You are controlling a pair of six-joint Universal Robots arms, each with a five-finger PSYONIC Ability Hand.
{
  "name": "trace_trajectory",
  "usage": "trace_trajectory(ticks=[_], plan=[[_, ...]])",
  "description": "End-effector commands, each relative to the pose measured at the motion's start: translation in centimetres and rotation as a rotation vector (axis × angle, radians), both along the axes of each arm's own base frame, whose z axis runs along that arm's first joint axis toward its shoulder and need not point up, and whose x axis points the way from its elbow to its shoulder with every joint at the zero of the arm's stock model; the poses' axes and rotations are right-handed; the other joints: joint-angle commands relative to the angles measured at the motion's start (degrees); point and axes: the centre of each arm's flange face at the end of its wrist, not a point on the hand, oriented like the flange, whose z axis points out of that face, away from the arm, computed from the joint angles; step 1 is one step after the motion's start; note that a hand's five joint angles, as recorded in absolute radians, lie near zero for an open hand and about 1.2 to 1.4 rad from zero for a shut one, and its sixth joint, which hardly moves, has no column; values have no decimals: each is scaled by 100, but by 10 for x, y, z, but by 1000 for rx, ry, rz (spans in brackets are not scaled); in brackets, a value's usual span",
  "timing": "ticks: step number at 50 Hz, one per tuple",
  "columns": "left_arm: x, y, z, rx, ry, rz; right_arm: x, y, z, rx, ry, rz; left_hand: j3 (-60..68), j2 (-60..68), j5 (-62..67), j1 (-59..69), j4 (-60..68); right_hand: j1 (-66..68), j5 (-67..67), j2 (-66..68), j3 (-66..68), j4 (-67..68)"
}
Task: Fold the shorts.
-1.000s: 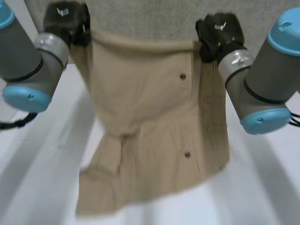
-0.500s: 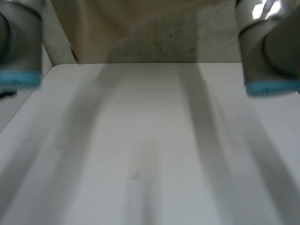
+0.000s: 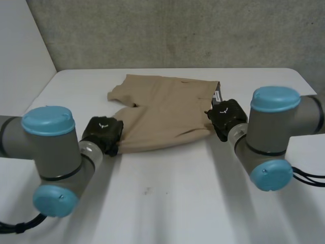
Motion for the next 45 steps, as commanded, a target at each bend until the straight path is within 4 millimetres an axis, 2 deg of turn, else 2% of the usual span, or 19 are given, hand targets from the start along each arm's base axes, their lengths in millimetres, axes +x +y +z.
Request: trace_trajectory(ticks=[1, 8, 12, 13, 14, 18, 21, 24, 25, 28, 29, 32, 33, 36, 37, 39, 40, 41, 45], plan=[[11, 33, 11, 75, -17, -59, -22, 26, 11, 159, 81, -12, 1173, 1126, 1410, 1587, 1110, 2323, 1278, 1230, 1159, 1164], [30, 67, 14, 202, -104, -67, -41, 57, 13, 298, 132, 43, 1173, 1126, 1410, 1587, 1110, 2323, 1278, 1230, 1159, 1164], [42, 96, 13, 346, -198, -107, -57, 84, 22, 360, 237, 94, 1173, 1126, 1410, 1587, 1110, 2323, 1278, 1230, 1159, 1164], [45, 103, 13, 382, -214, -119, -65, 98, 24, 393, 295, 119, 1173, 1126, 1410, 1587, 1110, 2323, 1278, 1230, 1159, 1164], [48, 116, 15, 447, -235, -149, -70, 105, 25, 409, 323, 131, 1173, 1126, 1410, 1587, 1110, 2323, 1278, 1230, 1159, 1164], [51, 144, 28, 572, -220, -240, -88, 128, 34, 449, 400, 168, 1173, 1126, 1410, 1587, 1110, 2323, 1278, 1230, 1159, 1164], [49, 150, 41, 590, -182, -286, -94, 132, 44, 427, 393, 172, 1173, 1126, 1410, 1587, 1110, 2323, 1278, 1230, 1159, 1164], [47, 134, 54, 529, -130, -286, -93, 131, 47, 418, 372, 185, 1173, 1126, 1410, 1587, 1110, 2323, 1278, 1230, 1159, 1164], [46, 120, 60, 480, -117, -269, -92, 129, 50, 409, 354, 196, 1173, 1126, 1410, 1587, 1110, 2323, 1278, 1230, 1159, 1164], [44, 97, 66, 410, -105, -255, -88, 121, 56, 376, 326, 196, 1173, 1126, 1410, 1587, 1110, 2323, 1278, 1230, 1159, 1164], [38, 81, 62, 382, -106, -258, -85, 113, 57, 368, 297, 186, 1173, 1126, 1410, 1587, 1110, 2323, 1278, 1230, 1159, 1164], [28, 51, 58, 317, -100, -253, -79, 90, 49, 374, 242, 145, 1173, 1126, 1410, 1587, 1110, 2323, 1278, 1230, 1159, 1164], [19, 34, 57, 273, -99, -255, -71, 74, 47, 355, 200, 124, 1173, 1126, 1410, 1587, 1110, 2323, 1278, 1230, 1159, 1164], [9, 8, 55, 216, -100, -232, -63, 51, 48, 315, 139, 85, 1173, 1126, 1410, 1587, 1110, 2323, 1278, 1230, 1159, 1164], [1, -9, 51, 181, -106, -219, -58, 36, 49, 288, 103, 63, 1173, 1126, 1410, 1587, 1110, 2323, 1278, 1230, 1159, 1164], [-9, -29, 45, 135, -110, -200, -54, 21, 48, 256, 74, 38, 1173, 1126, 1410, 1587, 1110, 2323, 1278, 1230, 1159, 1164], [-13, -37, 44, 109, -109, -192, -50, 4, 44, 221, 52, 13, 1173, 1126, 1410, 1587, 1110, 2323, 1278, 1230, 1159, 1164], [-23, -52, 41, 52, -105, -178, -48, -3, 41, 204, 43, 5, 1173, 1126, 1410, 1587, 1110, 2323, 1278, 1230, 1159, 1164], [-41, -89, 32, -96, -97, -115, -28, -33, 32, 70, 3, -34, 1173, 1126, 1410, 1587, 1110, 2323, 1278, 1230, 1159, 1164]])
